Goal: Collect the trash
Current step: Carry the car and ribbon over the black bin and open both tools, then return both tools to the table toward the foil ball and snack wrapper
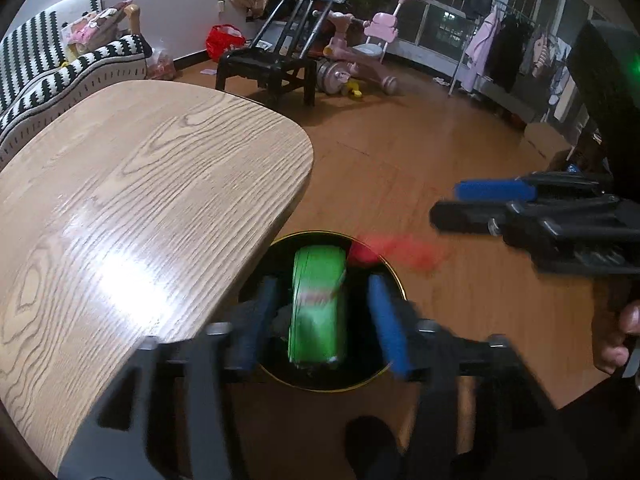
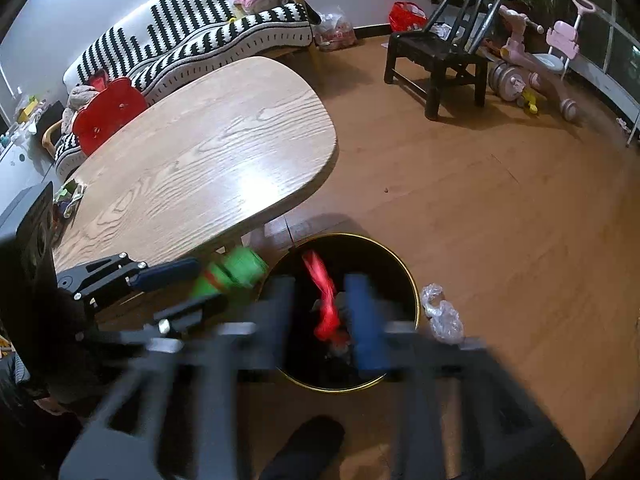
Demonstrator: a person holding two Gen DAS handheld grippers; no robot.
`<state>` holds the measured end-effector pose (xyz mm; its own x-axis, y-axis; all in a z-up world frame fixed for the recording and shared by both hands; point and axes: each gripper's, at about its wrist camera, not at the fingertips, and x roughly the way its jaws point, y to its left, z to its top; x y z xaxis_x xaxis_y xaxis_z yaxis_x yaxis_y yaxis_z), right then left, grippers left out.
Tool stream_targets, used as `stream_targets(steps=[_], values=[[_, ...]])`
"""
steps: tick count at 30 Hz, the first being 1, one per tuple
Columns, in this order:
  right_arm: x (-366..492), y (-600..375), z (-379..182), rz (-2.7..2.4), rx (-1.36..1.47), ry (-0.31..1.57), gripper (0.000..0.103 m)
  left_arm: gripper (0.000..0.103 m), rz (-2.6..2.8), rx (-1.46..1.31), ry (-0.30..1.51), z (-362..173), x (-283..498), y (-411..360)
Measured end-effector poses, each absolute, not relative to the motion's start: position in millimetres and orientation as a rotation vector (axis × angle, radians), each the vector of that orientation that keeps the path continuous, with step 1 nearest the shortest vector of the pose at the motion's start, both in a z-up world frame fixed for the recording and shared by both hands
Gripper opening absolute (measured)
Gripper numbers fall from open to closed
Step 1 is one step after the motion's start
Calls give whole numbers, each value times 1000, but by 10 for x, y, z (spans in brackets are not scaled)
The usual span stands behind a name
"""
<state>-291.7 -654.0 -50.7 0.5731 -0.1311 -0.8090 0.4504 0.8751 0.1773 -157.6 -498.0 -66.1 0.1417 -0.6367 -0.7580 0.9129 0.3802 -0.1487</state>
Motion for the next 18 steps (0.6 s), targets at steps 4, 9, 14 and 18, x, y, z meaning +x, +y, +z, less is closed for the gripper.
stream_targets(steps=[4,9,14,18], values=[[-2942,-6506,-403,-353,379,862,89,66,-1169,393,824,-607,-1617,-4945],[-2805,-6375,-296,-337,355,855,89,83,-1150,369,803,-469,-1556,-4765],[-2489,-6103,-107,-274,317,839,89,92,-1064,348,751,-236,-1359,-4302],[-2093,-5672,51,-193,263,824,89,93,-950,321,740,-81,-1089,-3755]])
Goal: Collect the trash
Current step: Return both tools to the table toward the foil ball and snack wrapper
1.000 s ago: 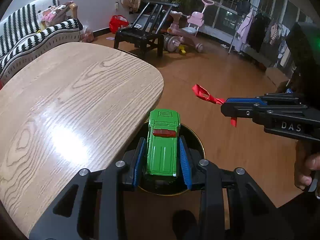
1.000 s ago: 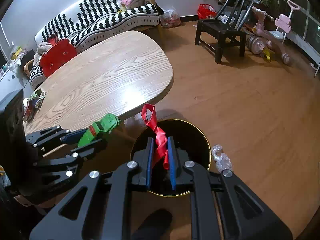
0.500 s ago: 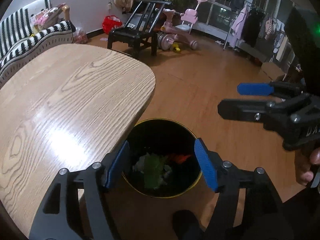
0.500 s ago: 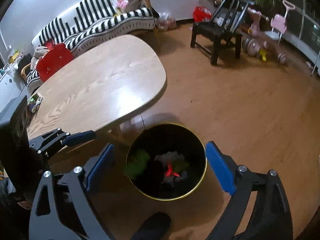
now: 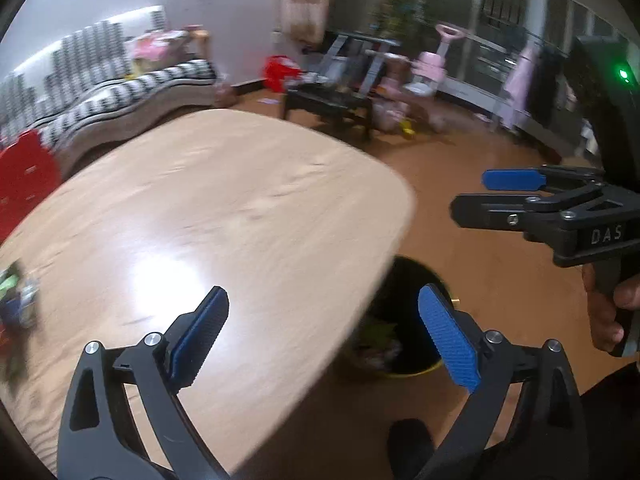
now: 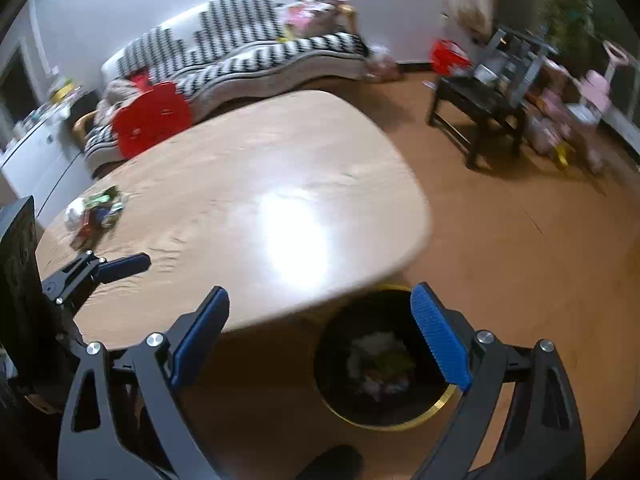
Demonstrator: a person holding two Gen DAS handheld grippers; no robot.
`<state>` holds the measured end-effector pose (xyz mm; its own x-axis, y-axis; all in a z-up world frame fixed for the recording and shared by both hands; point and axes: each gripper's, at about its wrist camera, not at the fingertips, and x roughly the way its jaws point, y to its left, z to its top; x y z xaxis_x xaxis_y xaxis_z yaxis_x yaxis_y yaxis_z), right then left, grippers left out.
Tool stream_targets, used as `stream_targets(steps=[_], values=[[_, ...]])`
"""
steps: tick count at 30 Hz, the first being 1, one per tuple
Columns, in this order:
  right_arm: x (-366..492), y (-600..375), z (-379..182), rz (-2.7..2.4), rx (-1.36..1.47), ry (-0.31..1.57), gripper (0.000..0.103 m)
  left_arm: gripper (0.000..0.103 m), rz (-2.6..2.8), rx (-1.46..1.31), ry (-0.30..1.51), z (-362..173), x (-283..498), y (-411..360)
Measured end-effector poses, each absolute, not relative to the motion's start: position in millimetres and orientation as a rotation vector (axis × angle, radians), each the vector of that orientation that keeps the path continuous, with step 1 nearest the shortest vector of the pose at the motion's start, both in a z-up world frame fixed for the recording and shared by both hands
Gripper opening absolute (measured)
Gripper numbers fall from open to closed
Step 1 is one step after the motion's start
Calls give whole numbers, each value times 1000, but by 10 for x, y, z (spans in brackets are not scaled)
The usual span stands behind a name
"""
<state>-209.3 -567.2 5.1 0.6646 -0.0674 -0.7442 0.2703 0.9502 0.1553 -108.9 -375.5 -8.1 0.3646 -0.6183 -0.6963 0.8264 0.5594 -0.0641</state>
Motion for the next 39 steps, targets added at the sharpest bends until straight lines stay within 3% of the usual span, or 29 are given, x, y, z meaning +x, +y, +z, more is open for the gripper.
stream_targets(steps=[19,31,39], values=[[-142,-3206,134,175,121,809,92,93,-387,118,730,202,-7,-610],[334,-2733,-171,185,69,854,91,93,-302,66,746,115,395,-124],[664,-2763,-466,160,75,913,81,94,-255,4,780,-125,1142,-147]])
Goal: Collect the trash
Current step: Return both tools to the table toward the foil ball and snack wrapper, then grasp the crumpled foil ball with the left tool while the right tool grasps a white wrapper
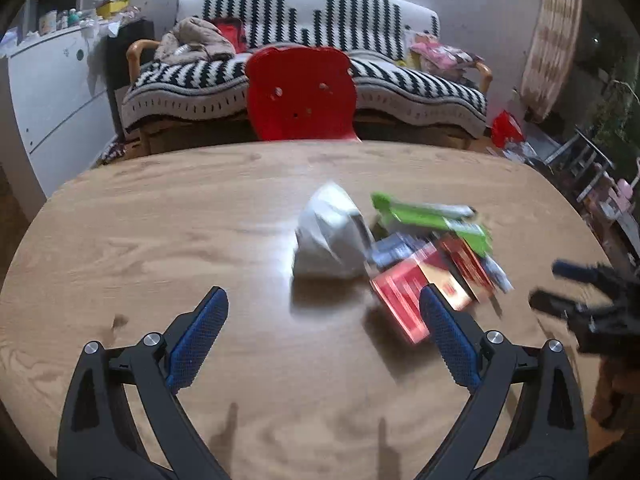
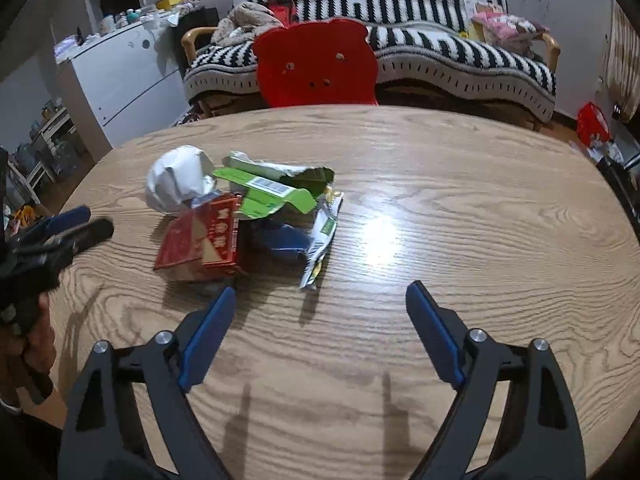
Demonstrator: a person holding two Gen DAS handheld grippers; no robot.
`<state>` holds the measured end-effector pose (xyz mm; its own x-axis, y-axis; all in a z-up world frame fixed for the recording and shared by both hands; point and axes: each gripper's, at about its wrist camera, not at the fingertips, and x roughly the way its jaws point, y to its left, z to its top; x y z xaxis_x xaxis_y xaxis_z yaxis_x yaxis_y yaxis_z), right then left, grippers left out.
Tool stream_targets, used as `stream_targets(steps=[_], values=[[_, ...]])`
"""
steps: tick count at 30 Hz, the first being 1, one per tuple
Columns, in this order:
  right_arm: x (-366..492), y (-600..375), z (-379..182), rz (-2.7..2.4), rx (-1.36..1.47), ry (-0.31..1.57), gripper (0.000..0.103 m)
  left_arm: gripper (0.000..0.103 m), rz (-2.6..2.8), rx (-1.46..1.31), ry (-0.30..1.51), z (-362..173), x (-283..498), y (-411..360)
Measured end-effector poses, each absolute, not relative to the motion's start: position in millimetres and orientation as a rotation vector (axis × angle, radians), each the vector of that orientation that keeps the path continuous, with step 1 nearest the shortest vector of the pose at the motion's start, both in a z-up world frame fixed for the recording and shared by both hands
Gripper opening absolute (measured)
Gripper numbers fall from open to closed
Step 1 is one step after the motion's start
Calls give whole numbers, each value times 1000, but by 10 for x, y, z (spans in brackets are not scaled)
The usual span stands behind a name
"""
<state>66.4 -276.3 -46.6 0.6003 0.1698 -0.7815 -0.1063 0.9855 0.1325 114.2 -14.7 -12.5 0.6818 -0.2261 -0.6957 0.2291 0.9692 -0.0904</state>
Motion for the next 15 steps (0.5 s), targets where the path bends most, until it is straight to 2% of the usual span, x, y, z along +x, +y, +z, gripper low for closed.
stream_targets(steps=[6,9,12,13,14,15], values=[[895,-2827,-684,161,93,960,73,93,-249,-65,821,-291,1636,-218],[995,-2848,-751,169,105,974,63,93,-250,-12,816,-335,1748,-364],[1067,-2833,-798,190,108,988,48,93,-250,0,840,-433,1832,-435],[1080,-2816,-807,195,103,991,36,86,-256,-18,847,-463,1844,-415],[1081,-2797,-805,196,91,990,18,65,-258,-37,853,-485,1853,-400],[1084,-2780,-799,199,82,991,14,56,-257,-50,869,-501,1868,-400]])
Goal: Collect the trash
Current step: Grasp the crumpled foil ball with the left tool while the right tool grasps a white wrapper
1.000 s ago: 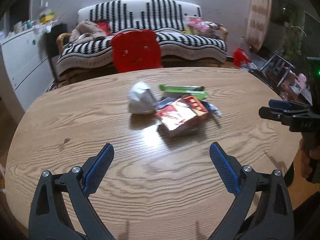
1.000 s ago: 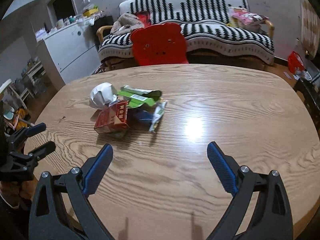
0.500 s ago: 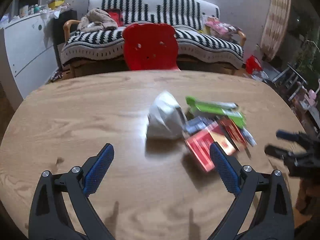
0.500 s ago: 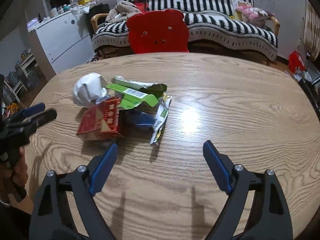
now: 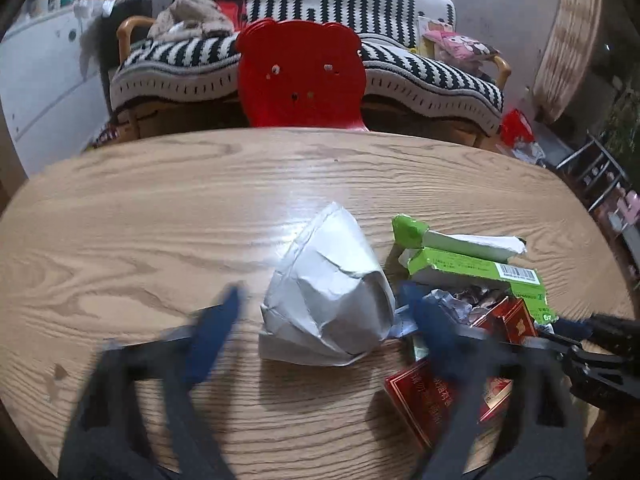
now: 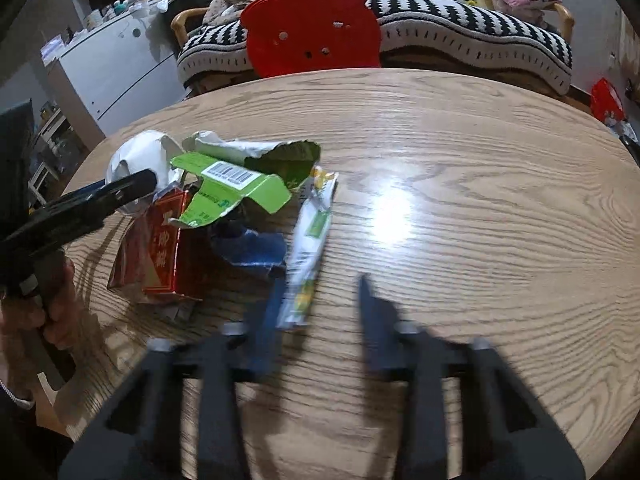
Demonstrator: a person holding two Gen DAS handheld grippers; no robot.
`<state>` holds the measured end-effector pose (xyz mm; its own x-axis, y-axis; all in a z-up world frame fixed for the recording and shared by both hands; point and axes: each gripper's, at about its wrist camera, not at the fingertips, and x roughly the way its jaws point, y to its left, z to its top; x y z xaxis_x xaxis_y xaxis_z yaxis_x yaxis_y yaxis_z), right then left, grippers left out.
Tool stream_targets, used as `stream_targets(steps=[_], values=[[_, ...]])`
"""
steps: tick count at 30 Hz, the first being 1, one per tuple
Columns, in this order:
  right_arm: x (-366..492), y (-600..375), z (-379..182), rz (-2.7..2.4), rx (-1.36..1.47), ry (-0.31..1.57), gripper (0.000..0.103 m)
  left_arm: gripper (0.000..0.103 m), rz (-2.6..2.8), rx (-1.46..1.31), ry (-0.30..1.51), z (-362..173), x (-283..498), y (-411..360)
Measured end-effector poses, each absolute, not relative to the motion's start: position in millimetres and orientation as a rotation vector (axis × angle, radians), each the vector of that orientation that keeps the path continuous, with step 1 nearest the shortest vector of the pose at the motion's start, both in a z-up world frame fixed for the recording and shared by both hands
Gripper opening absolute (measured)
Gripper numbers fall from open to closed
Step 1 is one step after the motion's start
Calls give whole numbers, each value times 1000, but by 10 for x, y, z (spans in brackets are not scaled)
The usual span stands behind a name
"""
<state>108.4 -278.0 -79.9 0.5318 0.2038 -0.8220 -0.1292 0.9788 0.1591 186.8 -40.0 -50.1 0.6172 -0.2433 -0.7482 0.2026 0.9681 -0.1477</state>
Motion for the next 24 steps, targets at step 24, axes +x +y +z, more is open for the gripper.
stream_targets(steps=[24], values=[[-80,-3428,-69,105,89,845,10,51,-370,82,777,158,560,-882]])
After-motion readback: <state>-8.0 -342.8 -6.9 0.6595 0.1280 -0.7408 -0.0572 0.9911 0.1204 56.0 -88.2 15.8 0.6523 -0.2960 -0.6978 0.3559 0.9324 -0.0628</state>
